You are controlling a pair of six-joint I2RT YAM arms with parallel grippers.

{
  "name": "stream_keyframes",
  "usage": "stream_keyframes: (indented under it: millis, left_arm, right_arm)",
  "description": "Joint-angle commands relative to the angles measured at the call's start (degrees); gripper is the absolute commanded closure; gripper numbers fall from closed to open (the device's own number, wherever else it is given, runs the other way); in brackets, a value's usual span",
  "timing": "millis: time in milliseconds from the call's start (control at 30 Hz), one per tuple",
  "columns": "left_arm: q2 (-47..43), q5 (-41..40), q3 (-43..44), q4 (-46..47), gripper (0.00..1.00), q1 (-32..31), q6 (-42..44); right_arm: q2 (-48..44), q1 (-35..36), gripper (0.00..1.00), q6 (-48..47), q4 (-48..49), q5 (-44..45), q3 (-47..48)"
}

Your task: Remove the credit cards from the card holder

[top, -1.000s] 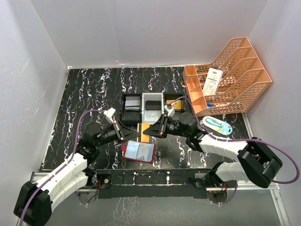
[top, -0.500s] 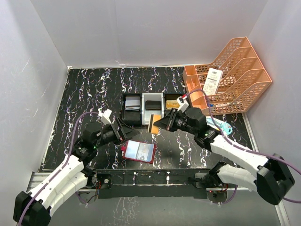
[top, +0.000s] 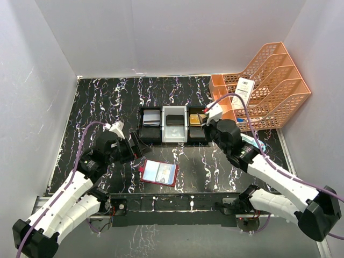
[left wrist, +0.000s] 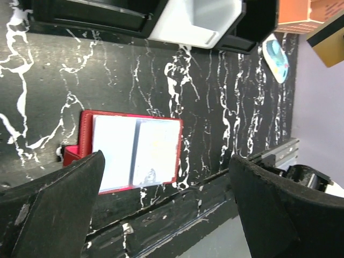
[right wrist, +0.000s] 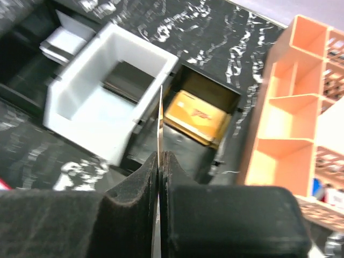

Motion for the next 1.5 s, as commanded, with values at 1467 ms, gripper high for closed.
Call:
stream_keyframes:
  millis: [1467]
  left_arm:
    - [-0.56, -3.29, 2.33, -7.68, 0.01, 0.08, -0.58]
  right_arm:
    - [45.44, -13.91, 1.00, -55.75, 12.83, -15.04, 20.02]
